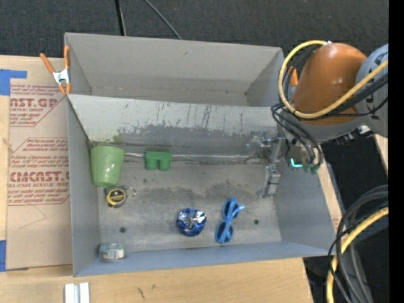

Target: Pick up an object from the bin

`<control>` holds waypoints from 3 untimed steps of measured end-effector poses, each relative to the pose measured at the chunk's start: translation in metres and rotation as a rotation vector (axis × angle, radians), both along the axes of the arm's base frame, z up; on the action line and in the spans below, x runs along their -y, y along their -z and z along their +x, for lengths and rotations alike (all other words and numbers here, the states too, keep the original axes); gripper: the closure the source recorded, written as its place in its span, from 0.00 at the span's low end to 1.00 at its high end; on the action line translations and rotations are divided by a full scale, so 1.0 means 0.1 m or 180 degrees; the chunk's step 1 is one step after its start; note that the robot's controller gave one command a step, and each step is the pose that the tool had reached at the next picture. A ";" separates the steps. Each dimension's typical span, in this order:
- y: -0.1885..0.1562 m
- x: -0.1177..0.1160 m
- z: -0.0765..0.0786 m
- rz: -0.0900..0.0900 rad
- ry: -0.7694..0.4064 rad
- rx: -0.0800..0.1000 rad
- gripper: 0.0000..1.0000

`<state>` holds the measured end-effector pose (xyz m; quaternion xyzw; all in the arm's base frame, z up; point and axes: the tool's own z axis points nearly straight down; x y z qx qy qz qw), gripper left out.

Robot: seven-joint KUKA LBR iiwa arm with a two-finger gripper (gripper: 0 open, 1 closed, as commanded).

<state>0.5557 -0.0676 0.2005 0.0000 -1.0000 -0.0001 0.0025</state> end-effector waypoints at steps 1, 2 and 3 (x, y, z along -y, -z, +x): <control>1.34 -0.21 -0.33 0.0009 -0.1057 -0.0001 0.00; 1.31 -0.21 -0.31 0.0003 -0.1056 0.0017 1.00; 0.06 -0.51 -0.32 -0.0002 -0.1180 0.0048 1.00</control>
Offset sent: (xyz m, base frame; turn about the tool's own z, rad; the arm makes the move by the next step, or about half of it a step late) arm -0.0313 0.0200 -0.1305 -0.3311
